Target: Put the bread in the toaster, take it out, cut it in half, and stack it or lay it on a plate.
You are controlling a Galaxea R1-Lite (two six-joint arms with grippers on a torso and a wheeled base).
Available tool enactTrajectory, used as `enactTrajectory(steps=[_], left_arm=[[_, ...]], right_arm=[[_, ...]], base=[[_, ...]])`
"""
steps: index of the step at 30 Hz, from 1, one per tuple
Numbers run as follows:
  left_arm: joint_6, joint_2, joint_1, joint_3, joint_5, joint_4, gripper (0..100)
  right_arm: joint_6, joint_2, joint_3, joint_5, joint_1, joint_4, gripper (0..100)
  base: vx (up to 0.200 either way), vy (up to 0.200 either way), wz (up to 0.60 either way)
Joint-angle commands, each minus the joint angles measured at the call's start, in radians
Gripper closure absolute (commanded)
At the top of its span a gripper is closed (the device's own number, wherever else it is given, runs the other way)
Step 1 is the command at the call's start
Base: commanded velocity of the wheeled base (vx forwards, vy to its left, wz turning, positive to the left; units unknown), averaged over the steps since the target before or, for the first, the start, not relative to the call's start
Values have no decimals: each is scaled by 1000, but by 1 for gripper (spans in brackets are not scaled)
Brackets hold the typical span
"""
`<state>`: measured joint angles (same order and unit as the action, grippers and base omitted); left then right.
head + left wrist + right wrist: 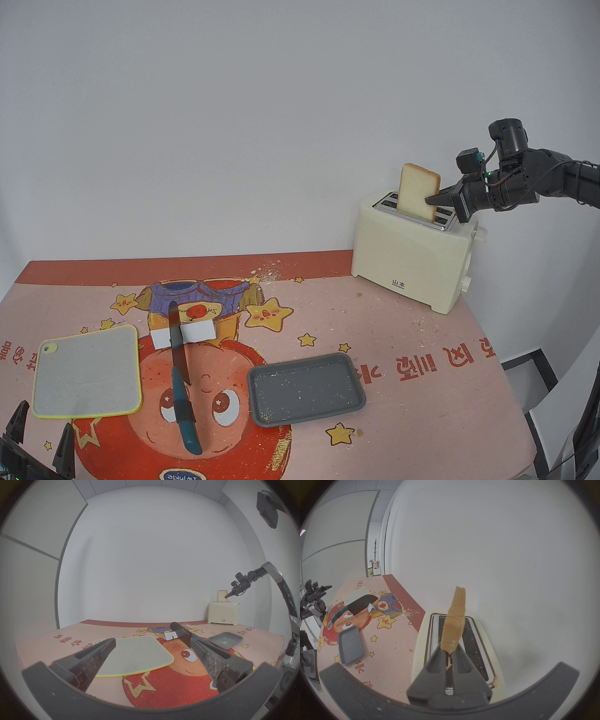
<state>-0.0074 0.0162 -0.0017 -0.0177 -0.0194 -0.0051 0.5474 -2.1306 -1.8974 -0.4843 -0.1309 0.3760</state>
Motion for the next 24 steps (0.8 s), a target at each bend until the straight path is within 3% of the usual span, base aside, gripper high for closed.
enactTrajectory(steps=[1, 15, 24], left_arm=[[0, -10, 0, 18, -1, 1, 0], [0, -10, 0, 18, -1, -1, 0], [0, -12, 0, 18, -1, -1, 0]], right_arm=[[0, -14, -2, 0, -7, 0, 100], [-1, -25, -6, 4, -13, 3, 100], [-1, -23, -3, 30, -13, 11, 100]], base=[[0, 0, 0], [0, 0, 0], [0, 0, 0]])
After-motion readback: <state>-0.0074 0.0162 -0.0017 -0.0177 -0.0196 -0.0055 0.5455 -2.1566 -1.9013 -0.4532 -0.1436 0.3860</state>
